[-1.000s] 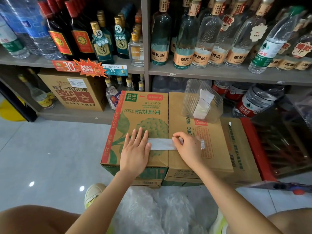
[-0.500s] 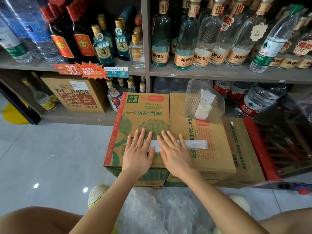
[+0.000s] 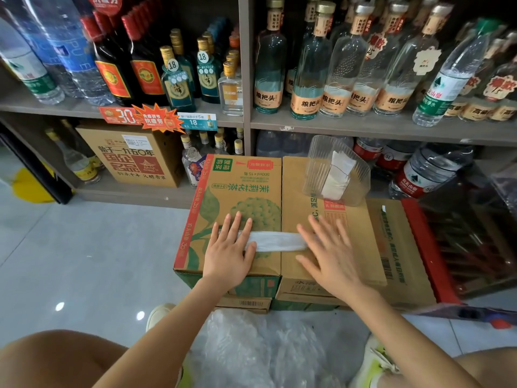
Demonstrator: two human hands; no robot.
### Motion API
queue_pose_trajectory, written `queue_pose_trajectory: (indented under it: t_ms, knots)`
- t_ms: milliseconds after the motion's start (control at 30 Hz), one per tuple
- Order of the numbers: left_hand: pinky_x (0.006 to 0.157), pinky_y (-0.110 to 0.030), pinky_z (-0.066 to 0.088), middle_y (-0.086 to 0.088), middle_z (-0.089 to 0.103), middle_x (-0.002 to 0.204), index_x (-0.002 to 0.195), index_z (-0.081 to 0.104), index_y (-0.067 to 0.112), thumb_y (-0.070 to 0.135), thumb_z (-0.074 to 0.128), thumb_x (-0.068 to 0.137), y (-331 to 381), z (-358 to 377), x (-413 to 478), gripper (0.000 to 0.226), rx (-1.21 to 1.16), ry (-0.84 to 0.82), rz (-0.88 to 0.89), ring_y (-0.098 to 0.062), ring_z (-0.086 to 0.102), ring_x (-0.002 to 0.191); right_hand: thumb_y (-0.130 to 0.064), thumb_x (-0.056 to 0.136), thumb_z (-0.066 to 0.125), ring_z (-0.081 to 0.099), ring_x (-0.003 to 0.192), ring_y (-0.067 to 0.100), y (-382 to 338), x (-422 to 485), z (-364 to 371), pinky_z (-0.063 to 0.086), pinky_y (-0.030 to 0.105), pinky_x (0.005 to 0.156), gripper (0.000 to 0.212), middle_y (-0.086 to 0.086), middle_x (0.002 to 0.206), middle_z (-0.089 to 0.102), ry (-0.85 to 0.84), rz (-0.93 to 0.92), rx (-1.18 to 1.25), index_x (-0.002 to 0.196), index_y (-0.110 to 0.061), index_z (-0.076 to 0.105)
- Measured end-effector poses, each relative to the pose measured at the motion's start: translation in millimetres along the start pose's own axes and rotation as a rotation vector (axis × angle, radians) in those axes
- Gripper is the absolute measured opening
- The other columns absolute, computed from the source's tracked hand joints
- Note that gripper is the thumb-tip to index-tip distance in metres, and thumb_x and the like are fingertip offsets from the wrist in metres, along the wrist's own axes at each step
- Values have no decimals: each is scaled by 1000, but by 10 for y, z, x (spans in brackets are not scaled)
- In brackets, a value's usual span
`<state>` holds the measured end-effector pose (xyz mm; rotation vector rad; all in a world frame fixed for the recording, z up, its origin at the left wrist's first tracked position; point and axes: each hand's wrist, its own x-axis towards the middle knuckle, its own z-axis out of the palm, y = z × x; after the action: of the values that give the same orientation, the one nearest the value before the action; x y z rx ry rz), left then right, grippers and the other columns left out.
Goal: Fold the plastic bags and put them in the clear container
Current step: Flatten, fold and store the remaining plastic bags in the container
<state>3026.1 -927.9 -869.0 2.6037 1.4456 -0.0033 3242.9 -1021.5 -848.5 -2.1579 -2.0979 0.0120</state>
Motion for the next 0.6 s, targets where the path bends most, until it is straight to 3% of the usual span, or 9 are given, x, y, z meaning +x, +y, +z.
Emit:
queue_pose_trajectory:
  t_ms: [67,133,200,267,333,400,500,567,600]
  knots:
    - [117,-36,-15,1,-10,159,154,2,26,62,-21,82,-66,4,-47,83,-9,14,64,-19,-14,147,-44,86,62,55,121,25,-45,46,44,31,46,110,48,5,131,59,70,-181,-19,126,-19,59]
    - [115,-30,-19,3,-6,159,153,6,28,65,-22,82,-168,1,-89,85,-21,1,140,-15,-17,145,-36,76,77,64,99,22,-77,75,47,49,46,95,37,-1,109,69,103,-210,51,106,-17,71]
    - [110,-26,-25,5,-10,158,153,3,31,67,-25,79,-249,-26,-87,87,-20,-33,189,-12,-22,142,-34,76,74,64,86,20,-96,51,55,55,39,79,26,-3,96,69,109,-213,93,97,-17,73]
    - [108,-23,-28,6,-11,158,151,-3,32,72,-25,75,-290,-67,-39,88,-41,-54,204,-10,-22,142,-36,85,60,62,80,17,-110,5,70,53,34,73,23,-5,90,68,136,-240,80,92,-19,74]
    - [109,-22,-26,6,-10,157,149,-5,31,77,-12,77,-316,-104,15,86,-95,-34,189,-10,-20,142,-36,89,46,60,76,16,-137,-35,63,50,32,69,33,-7,86,67,173,-236,79,88,-20,74]
    - [112,-25,-21,5,-6,156,151,6,29,73,8,81,-328,-150,38,82,-181,48,143,-13,-14,144,-34,90,44,60,73,16,-170,-55,70,48,31,67,34,-8,82,67,204,-203,113,84,-20,75]
    - [119,-41,7,-3,34,152,137,52,23,59,39,87,-260,-191,-53,63,-295,275,181,-24,24,144,-32,90,49,58,72,15,-231,-46,71,43,29,65,29,-10,80,67,224,-142,169,81,-23,75]
    - [108,-45,36,-4,61,130,115,69,21,50,53,84,-158,-143,-164,45,-335,361,287,-26,52,124,-26,87,65,58,72,15,-266,-29,66,40,29,65,12,-11,80,67,227,-115,199,81,-23,75]
    - [100,-41,43,-2,65,120,109,71,21,48,56,83,-95,-109,-212,40,-343,366,332,-24,57,114,-23,84,71,58,72,15,-281,-23,58,39,29,65,6,-11,80,67,217,-100,209,80,-23,75]
